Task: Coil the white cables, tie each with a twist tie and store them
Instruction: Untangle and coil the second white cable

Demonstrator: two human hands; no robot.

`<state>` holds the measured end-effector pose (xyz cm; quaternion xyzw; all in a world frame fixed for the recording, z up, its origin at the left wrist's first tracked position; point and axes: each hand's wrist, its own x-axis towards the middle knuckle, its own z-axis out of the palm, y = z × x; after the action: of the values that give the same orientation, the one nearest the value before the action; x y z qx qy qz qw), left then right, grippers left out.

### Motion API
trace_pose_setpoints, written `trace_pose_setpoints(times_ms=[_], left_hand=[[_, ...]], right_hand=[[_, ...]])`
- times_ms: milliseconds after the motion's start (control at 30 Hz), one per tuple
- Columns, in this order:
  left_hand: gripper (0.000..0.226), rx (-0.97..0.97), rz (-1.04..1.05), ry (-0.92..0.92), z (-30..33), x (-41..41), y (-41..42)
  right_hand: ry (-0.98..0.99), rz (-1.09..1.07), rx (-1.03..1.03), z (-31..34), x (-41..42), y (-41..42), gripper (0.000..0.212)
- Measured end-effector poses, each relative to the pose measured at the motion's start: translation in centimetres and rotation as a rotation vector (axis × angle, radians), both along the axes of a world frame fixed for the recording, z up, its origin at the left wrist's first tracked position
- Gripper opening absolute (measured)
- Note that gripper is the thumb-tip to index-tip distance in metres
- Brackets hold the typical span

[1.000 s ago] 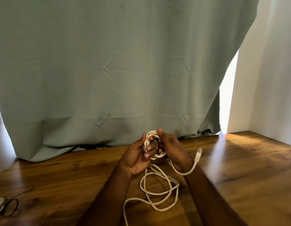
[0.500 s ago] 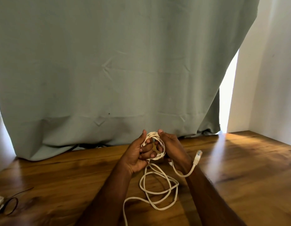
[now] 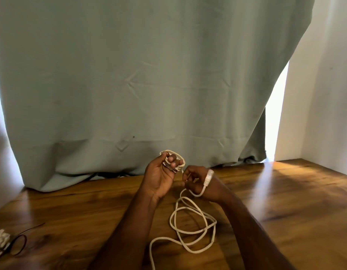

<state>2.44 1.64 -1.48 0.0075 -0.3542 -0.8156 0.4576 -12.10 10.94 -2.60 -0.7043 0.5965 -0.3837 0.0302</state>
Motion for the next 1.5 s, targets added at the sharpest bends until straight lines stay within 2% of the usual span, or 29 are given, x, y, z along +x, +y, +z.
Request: trace_pose_setpoints(times_ms=[33, 67, 200, 267, 333, 433, 500, 600, 767, 867, 933, 1000, 1067, 1133, 1200, 1267, 1367, 1500], left_hand=[[0.013, -0.007, 0.034, -0.022, 0.1, -0.2, -0.1], [0.012, -0.011, 0.067, -0.056, 0.2, -0.4, -0.2], [0.022, -0.034, 0.227, -0.226, 0.3, -1.2, 0.4], [0.027, -0.106, 0.305, -0.359, 0.1, -1.3, 0.8], [0.030, -0.224, 0.382, -0.501, -0.3, -1.1, 0.8], [0.024, -0.437, 0.480, -0.677, -0.6, -0.9, 1.0], [0.020, -0.519, 0.441, -0.733, -0.6, -1.3, 1.9], [0.030, -0.414, 0.273, -0.657, -0.5, -1.5, 3.5], [0.062, -0.432, 0.216, -0.687, -1.0, -1.6, 3.8], [0.074, -0.387, 0.172, -0.665, -1.5, -1.7, 3.7], [0.073, -0.348, 0.196, -0.687, -1.5, -1.6, 3.8], [0.068, -0.321, 0.202, -0.685, -1.4, -1.6, 3.5], [0.064, -0.304, 0.133, -0.622, -1.5, -1.5, 3.2], [0.066, -0.288, 0.008, -0.519, -2.0, -1.2, 2.6], [0.067, -0.263, -0.126, -0.410, -2.3, -1.0, 2.2], [0.054, -0.235, -0.221, -0.339, -2.3, -0.9, 2.3], [0.039, -0.227, -0.244, -0.336, -2.0, -0.9, 2.7], [0.045, -0.232, -0.185, -0.403, -1.9, -0.6, 2.4]], right_hand=[[0.026, 0.039, 0.014, 0.3, 0.2, 0.1, 0.004], [0.017, 0.069, 0.046, 0.6, 0.4, 0.3, 0.004], [-0.235, 0.140, 0.219, 1.7, 1.5, 1.4, 0.022], [-0.286, 0.141, 0.252, 1.8, 1.7, 1.7, 0.028], [-0.210, 0.153, 0.203, 2.0, 1.7, 1.9, 0.030], [-0.136, 0.136, 0.079, 2.2, 1.9, 1.8, 0.014], [-0.136, 0.080, -0.022, 2.3, 2.2, 1.7, 0.021], [-0.222, 0.041, -0.125, 2.4, 2.5, 1.7, 0.025], [-0.398, 0.060, -0.139, 2.6, 2.4, 1.8, 0.019], [-0.407, -0.074, -0.239, 2.2, 1.9, 1.4, 0.030], [-0.252, -0.225, -0.313, 1.7, 1.2, 1.1, 0.040], [-0.033, -0.333, -0.303, 1.0, 0.7, 0.6, 0.050], [0.059, -0.298, -0.272, 0.4, 0.5, 0.2, 0.053], [-0.055, -0.158, -0.250, 0.0, 0.6, 0.0, 0.050], [-0.167, -0.117, -0.249, 0.0, 0.6, -0.1, 0.049], [-0.208, -0.116, -0.286, 0.0, 0.5, -0.1, 0.048], [-0.240, -0.091, -0.347, 0.1, 0.5, -0.2, 0.041], [-0.228, -0.117, -0.415, -0.3, 0.4, -0.5, 0.042]])
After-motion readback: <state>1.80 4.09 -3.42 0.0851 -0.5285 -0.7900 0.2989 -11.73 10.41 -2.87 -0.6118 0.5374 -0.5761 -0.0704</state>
